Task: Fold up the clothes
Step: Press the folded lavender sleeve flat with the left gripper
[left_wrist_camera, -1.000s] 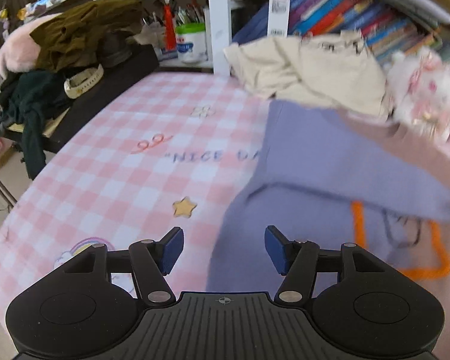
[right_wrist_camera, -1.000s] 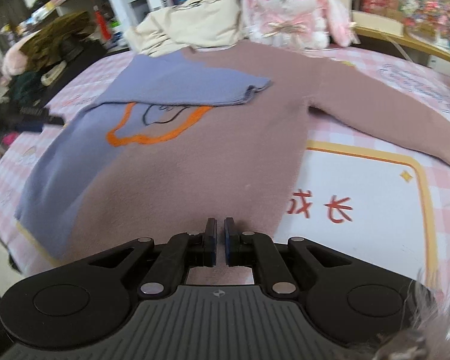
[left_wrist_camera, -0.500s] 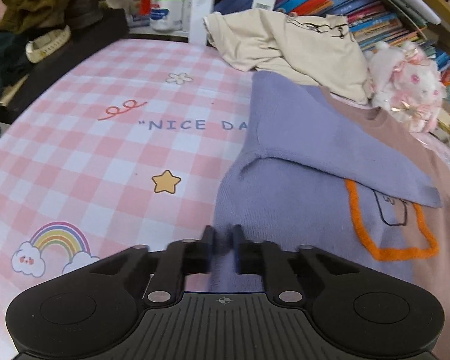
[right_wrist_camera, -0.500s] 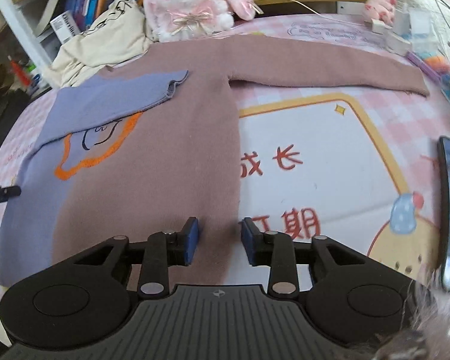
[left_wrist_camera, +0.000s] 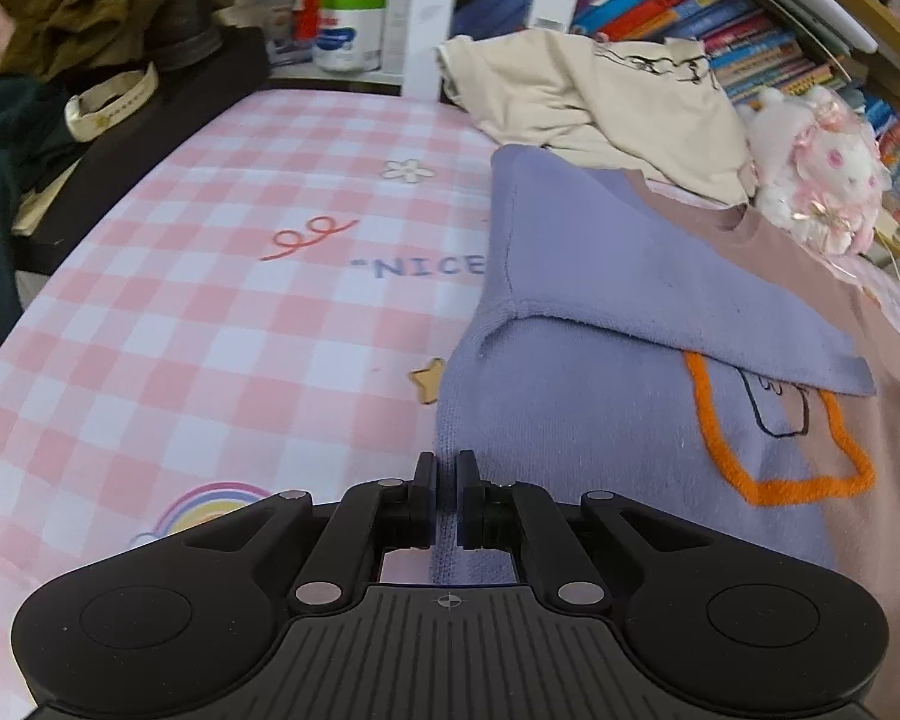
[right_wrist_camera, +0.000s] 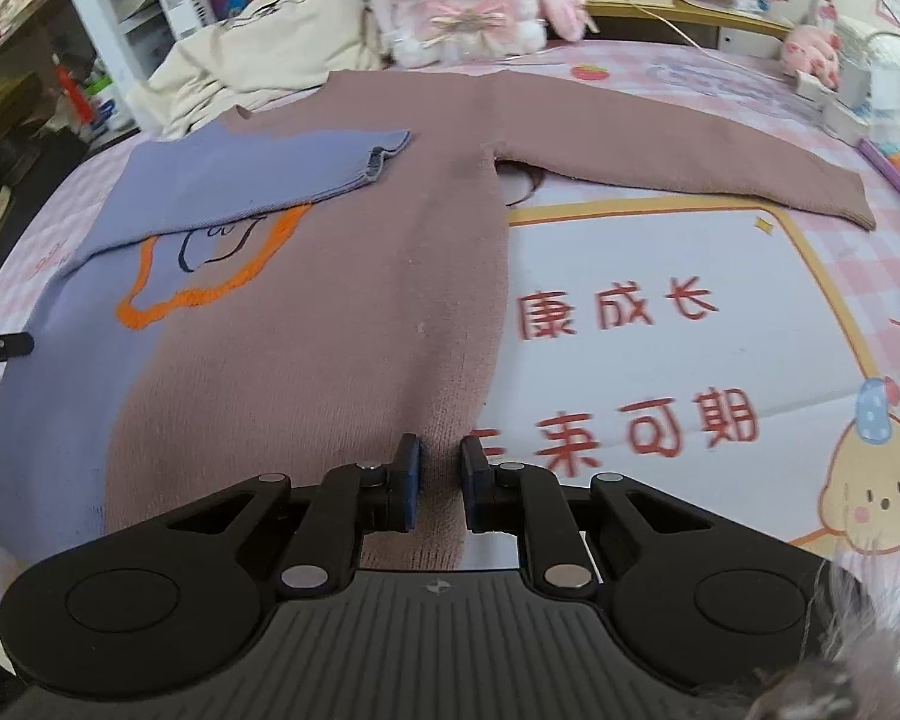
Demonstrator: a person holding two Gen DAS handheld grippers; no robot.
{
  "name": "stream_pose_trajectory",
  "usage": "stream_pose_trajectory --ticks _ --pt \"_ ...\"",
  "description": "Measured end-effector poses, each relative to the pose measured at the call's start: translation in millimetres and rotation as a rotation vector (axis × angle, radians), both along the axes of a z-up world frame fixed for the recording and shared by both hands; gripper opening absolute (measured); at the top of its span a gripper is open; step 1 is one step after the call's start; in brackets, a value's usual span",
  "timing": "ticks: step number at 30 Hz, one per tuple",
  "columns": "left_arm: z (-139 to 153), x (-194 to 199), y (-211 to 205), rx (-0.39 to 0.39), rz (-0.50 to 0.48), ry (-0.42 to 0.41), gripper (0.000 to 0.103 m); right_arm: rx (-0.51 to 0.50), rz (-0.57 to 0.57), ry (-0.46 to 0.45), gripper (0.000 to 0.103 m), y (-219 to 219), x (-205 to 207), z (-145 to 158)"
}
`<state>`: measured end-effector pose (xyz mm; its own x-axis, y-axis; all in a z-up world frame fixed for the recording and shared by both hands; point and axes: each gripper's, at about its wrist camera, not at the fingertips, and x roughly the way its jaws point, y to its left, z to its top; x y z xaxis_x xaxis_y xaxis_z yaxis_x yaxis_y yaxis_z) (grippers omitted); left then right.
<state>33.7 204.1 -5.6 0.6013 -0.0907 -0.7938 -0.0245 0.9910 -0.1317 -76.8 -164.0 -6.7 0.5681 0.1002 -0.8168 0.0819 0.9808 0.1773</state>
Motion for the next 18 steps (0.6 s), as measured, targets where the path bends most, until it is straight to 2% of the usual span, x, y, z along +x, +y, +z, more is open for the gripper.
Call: stream_pose_trajectory --ticks 11,15,18 --pt "3 -1 17 -0.004 -0.021 -0.023 0.006 -0.031 -0.028 -0.011 0.015 21 0 1" --pt "5 -2 20 -0.004 -0.034 -0.034 0.016 -0.038 -0.060 -0.014 0.021 22 -2 3" --pt "7 -3 22 -0.005 -0.044 -0.043 0.020 -0.055 -0.072 -0.030 0.021 25 -5 9"
